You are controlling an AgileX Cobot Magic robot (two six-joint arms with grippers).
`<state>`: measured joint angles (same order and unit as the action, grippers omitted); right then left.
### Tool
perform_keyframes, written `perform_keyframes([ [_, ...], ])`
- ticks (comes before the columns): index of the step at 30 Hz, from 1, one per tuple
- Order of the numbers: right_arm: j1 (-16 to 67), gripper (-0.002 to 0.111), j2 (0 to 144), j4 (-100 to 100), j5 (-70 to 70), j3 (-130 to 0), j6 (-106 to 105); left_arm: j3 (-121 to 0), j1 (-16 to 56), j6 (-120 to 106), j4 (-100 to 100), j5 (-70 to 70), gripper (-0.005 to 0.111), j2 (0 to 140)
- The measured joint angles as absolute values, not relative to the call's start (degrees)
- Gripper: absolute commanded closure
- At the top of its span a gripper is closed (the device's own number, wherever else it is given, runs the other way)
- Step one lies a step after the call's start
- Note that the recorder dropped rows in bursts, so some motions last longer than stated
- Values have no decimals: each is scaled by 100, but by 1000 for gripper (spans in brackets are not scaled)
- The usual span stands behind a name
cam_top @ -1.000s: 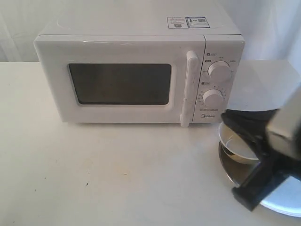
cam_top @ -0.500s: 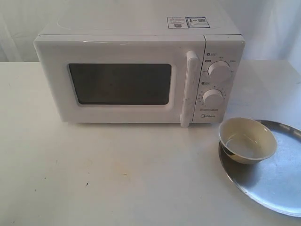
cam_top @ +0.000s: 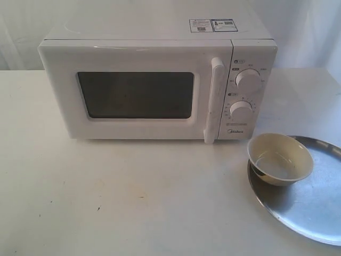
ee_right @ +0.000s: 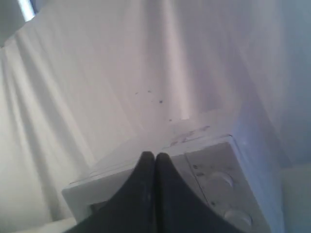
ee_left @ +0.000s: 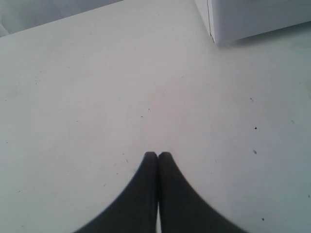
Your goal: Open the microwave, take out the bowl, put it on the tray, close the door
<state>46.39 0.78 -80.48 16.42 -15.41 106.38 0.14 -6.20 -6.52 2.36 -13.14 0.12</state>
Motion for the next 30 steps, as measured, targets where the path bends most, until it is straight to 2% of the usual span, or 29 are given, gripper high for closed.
perform_keyframes([
  [7,2576,108,29,-3096,1610,-763,10651,14,-620,-652,236,-1325,107,12],
  [9,2306,108,29,-2343,1538,-530,10634,14,-620,-652,236,-1325,107,12],
  [18,2166,108,29,-2215,2905,-145,8701,14,-620,-652,236,-1325,107,12],
  [24,2166,108,29,-2028,2685,-55,6615,14,-620,-652,236,-1325,107,12],
  [30,2166,108,29,-1313,2339,-31,3296,14,-620,-652,236,-1325,107,12],
])
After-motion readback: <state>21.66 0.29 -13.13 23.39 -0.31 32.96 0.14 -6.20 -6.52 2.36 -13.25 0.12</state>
